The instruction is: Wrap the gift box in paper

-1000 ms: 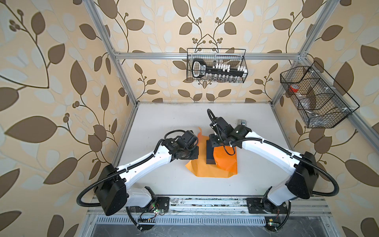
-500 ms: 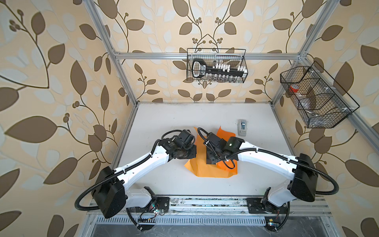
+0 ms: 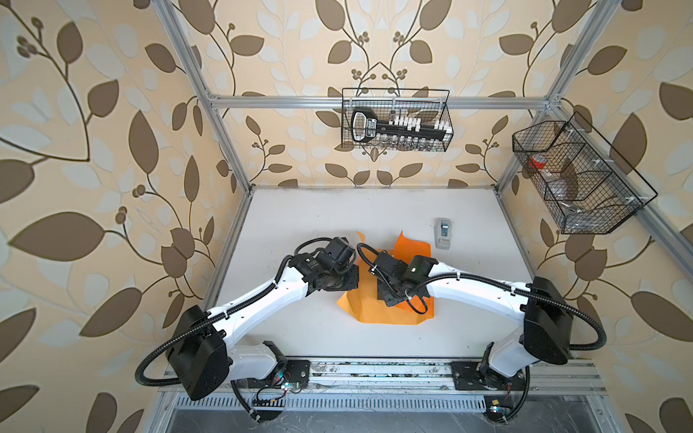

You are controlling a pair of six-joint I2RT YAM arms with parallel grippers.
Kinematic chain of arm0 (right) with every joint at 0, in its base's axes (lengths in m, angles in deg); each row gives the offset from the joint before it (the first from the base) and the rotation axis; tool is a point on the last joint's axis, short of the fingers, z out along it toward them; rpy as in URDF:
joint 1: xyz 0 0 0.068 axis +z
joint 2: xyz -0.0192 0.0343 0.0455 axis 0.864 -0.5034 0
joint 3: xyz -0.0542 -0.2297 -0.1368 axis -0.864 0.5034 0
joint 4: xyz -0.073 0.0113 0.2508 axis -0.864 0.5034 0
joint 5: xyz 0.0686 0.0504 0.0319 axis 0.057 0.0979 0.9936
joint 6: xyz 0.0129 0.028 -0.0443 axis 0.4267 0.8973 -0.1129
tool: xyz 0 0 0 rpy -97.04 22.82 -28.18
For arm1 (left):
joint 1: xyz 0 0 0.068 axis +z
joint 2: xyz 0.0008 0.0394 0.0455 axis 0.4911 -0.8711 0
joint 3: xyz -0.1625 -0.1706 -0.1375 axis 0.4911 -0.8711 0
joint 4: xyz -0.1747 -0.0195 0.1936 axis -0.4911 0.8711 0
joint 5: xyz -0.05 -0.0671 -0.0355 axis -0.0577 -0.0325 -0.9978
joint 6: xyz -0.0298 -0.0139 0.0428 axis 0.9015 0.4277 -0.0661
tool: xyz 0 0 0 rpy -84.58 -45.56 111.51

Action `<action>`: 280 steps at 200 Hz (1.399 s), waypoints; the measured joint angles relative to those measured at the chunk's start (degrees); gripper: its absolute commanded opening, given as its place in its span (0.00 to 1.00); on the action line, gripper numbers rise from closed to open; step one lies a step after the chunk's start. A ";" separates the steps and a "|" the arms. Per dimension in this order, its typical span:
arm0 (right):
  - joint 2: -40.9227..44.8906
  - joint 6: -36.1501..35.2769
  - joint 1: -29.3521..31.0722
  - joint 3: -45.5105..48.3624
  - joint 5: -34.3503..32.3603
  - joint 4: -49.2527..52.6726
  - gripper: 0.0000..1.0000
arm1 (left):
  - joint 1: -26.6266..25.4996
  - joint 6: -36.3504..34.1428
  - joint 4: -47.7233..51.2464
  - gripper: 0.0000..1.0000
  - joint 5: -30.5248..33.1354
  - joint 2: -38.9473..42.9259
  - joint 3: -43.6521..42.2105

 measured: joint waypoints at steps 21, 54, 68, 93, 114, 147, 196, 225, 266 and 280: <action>0.20 0.48 0.07 0.00 -0.52 -0.13 0.00 | 0.00 0.00 0.00 0.00 0.00 0.02 0.00; 1.70 0.31 0.09 0.00 -0.68 -0.39 0.00 | 0.00 0.00 -0.02 0.00 0.02 0.02 0.00; 2.84 -0.11 0.09 0.00 -0.20 -1.05 0.00 | 0.00 0.00 0.00 0.00 0.02 0.02 0.00; 4.90 -1.22 0.09 0.09 2.38 -3.80 0.00 | 0.00 0.00 0.00 0.00 0.02 0.02 0.00; 6.34 -2.60 0.09 0.83 6.05 -7.32 0.00 | 0.00 0.04 0.02 0.00 0.02 0.02 0.00; 6.49 -4.61 0.11 2.91 12.33 -12.41 0.00 | 0.02 0.22 0.07 0.00 0.02 0.02 0.00; 6.43 -6.21 0.00 7.15 20.50 -18.64 0.00 | 0.17 0.50 0.50 0.00 -0.04 0.22 0.00; 6.43 -5.62 -1.64 10.51 24.79 -22.88 0.00 | 0.39 1.11 0.55 0.00 -0.52 0.55 0.02; 6.45 -3.17 -6.45 15.54 29.83 -28.98 0.00 | 0.39 1.33 0.90 0.00 -2.19 0.79 0.66; 6.45 -2.56 -7.28 16.31 30.91 -30.08 0.00 | 0.39 1.33 0.81 0.00 -3.21 0.85 0.96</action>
